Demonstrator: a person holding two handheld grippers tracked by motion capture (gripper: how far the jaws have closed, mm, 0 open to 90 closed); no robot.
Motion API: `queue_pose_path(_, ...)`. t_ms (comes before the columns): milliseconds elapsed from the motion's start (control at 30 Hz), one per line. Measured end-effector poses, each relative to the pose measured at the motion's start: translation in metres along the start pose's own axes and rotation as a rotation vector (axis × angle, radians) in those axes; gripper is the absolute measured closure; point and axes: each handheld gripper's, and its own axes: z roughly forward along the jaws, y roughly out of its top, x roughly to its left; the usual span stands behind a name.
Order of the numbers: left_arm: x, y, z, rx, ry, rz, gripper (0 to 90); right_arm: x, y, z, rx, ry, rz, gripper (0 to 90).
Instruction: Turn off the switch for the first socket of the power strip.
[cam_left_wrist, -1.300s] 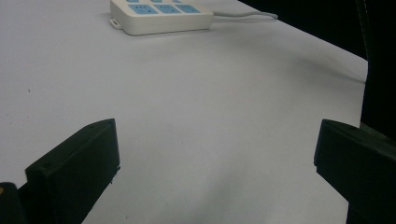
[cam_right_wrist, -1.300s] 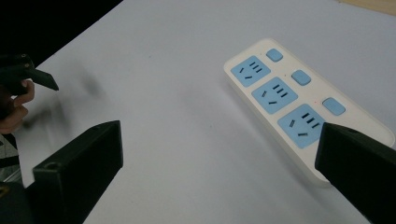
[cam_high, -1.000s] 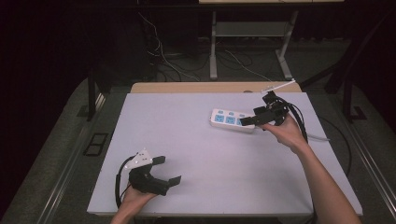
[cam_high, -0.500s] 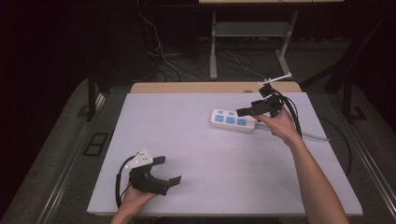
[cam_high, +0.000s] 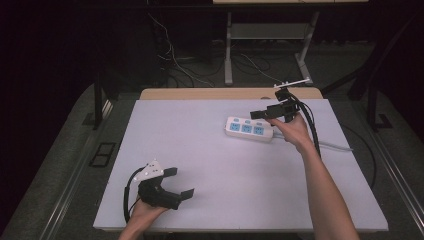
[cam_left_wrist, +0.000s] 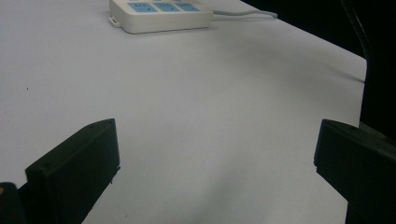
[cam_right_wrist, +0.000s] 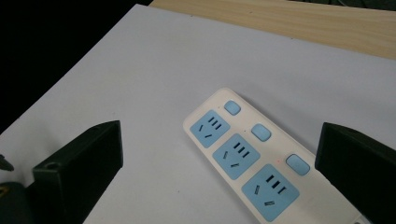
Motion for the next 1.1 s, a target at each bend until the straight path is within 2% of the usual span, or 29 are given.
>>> queue_pose_path(100, 0.0, 0.0, 0.0, -0.001, 0.0, -0.001, 0.0, -0.006, -0.001, 0.002, -0.011, -0.007, 0.024, 0.7)
queue_pose_path(400, 0.001, 0.0, 0.0, 0.003, -0.001, 0.002, 0.0, -0.019, -0.002, 0.009, 0.002, -0.036, 0.054, 1.0)
queue_pose_path(467, 0.001, 0.0, 0.0, 0.003, -0.001, 0.001, 0.0, -0.022, -0.003, 0.01, -0.003, -0.024, 0.052, 13.1)
queue_pose_path(733, 0.002, 0.0, 0.0, 0.004, 0.001, 0.0, 0.0, -0.027, -0.004, 0.018, -0.008, -0.042, 0.048, 21.1)
queue_pose_path(833, 0.002, 0.0, 0.0, 0.004, 0.001, 0.002, 0.0, -0.029, -0.005, 0.02, -0.017, -0.064, 0.045, 30.0)
queue_pose_path(900, 0.002, 0.0, 0.0, 0.006, 0.002, 0.003, 0.0, -0.03, -0.005, 0.021, -0.023, -0.07, 0.05, 32.7)
queue_pose_path(967, 0.002, 0.0, 0.0, 0.006, 0.003, 0.003, 0.0, -0.031, -0.006, 0.022, -0.03, -0.079, 0.052, 39.1)
queue_pose_path(1000, 0.002, 0.0, 0.0, 0.007, 0.003, 0.003, 0.0, -0.032, -0.006, 0.024, -0.027, -0.09, 0.048, 45.7)
queue_pose_path(1100, 0.003, 0.0, 0.0, 0.008, 0.003, 0.003, 0.0, -0.033, -0.007, 0.025, -0.021, -0.106, 0.04, 51.8)
